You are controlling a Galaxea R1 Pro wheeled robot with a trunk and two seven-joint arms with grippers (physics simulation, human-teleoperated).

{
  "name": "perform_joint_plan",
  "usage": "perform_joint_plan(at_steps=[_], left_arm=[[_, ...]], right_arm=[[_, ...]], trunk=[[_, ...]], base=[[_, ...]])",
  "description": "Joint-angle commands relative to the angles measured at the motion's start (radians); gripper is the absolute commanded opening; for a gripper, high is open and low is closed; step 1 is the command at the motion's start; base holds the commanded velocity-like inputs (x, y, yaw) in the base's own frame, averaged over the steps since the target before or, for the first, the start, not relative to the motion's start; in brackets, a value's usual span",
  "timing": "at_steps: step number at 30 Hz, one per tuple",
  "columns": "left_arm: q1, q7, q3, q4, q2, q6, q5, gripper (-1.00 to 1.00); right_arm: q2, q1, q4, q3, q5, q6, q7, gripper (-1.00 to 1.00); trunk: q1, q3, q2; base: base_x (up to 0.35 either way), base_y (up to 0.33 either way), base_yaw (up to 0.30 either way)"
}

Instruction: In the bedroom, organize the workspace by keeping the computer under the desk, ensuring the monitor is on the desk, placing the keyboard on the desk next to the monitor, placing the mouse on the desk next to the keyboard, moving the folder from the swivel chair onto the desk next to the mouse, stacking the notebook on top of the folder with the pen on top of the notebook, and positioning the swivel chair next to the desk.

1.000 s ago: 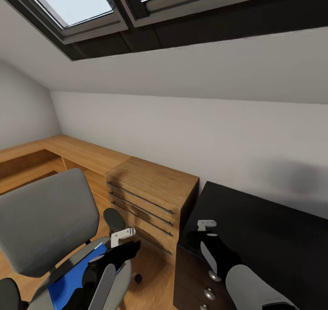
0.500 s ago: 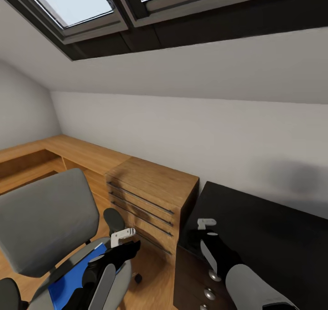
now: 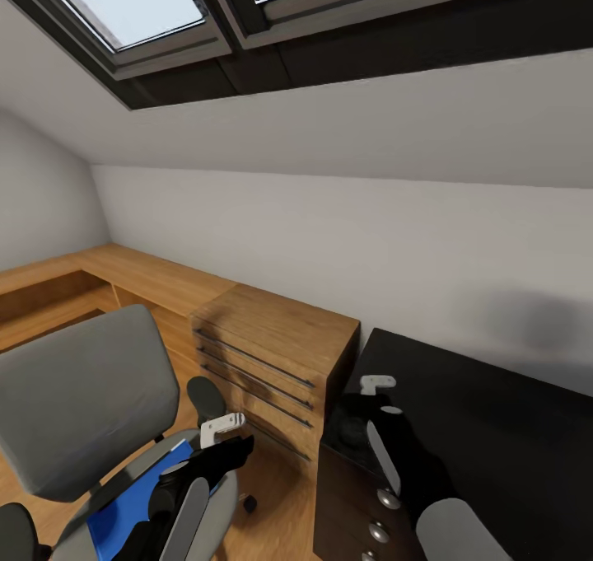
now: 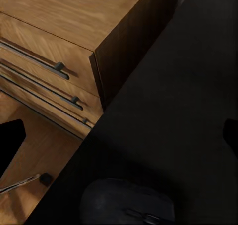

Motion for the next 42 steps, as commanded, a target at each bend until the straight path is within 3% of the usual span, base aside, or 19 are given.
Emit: perform_joint_plan(at_steps=[1,11,42], left_arm=[[-0.001,0.010,-0.001,-0.001,0.000,0.002,0.011,1.00],[-0.001,0.010,0.001,0.009,0.003,0.002,0.012,1.00],[-0.001,0.006,0.007,0.023,0.003,0.002,0.014,1.00]], right_arm=[[0.000,0.016,-0.045,0.003,-0.005,0.030,-0.007,1.00],[0.008,0.239,-0.508,0.006,-0.012,0.254,-0.009,1.00],[0.009,0.252,-0.525,0.005,-0.014,0.267,-0.007,1.00]], trunk=[[0.000,-0.001,-0.001],[0.000,-0.001,-0.001],[0.000,0.003,-0.001]], base=[[0.000,0.000,0.000],[0.000,0.000,0.000],[-0.020,0.000,-0.024]])
